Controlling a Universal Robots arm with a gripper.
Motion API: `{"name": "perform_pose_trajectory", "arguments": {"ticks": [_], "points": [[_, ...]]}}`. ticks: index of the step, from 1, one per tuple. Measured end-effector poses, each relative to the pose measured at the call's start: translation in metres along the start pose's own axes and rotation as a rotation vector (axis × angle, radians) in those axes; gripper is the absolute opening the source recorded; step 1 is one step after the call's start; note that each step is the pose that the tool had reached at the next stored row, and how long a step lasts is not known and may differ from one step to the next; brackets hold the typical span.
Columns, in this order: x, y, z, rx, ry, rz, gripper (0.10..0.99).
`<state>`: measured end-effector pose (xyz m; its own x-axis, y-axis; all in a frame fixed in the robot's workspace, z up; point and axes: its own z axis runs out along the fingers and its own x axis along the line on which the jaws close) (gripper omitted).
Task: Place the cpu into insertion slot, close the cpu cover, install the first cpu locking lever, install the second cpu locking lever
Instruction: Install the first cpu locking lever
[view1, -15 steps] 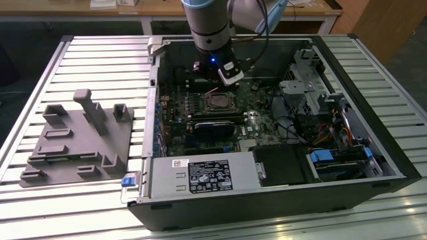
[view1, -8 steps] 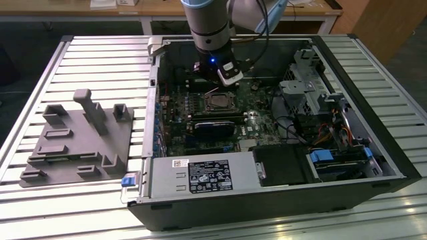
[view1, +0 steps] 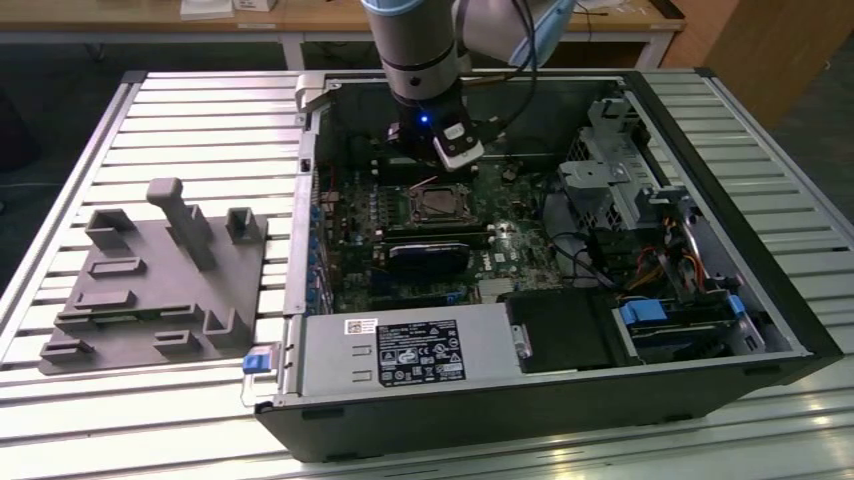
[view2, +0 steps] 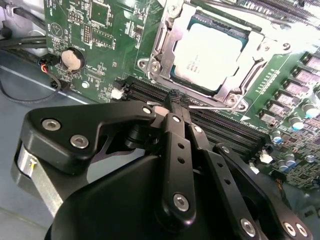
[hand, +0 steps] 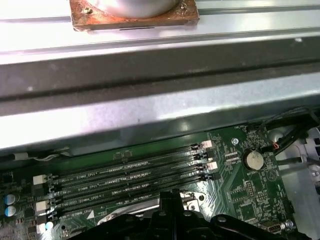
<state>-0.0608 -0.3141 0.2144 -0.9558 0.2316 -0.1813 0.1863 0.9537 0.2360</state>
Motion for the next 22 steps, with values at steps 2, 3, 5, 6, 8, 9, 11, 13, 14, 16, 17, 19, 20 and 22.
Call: {"name": "perform_pose_trajectory", "arguments": {"ticks": [2, 3, 5, 6, 8, 9, 11, 13, 14, 16, 17, 19, 20, 22], "points": [[0.0006, 0.0021, 0.0008, 0.005, -0.0015, 0.001, 0.106], [0.0009, 0.0032, 0.0012, 0.008, -0.0023, 0.002, 0.106], [0.0015, 0.0053, 0.0020, 0.013, -0.0040, 0.003, 0.106], [0.0018, 0.0063, 0.0024, 0.016, -0.0050, 0.004, 0.106], [0.0023, 0.0082, 0.0032, 0.021, -0.0070, 0.006, 0.106], [0.0026, 0.0091, 0.0035, 0.024, -0.0081, 0.008, 0.106], [0.0030, 0.0104, 0.0042, 0.028, -0.0105, 0.012, 0.106], [0.0034, 0.0116, 0.0048, 0.032, -0.0132, 0.015, 0.106], [0.0036, 0.0121, 0.0051, 0.034, -0.0146, 0.017, 0.106], [0.0039, 0.0129, 0.0057, 0.036, -0.0171, 0.022, 0.106], [0.0041, 0.0132, 0.0061, 0.037, -0.0183, 0.024, 0.106], [0.0044, 0.0139, 0.0066, 0.038, -0.0205, 0.028, 0.106], [0.0045, 0.0143, 0.0068, 0.039, -0.0212, 0.029, 0.106], [0.0048, 0.0149, 0.0072, 0.039, -0.0229, 0.032, 0.106]]}}
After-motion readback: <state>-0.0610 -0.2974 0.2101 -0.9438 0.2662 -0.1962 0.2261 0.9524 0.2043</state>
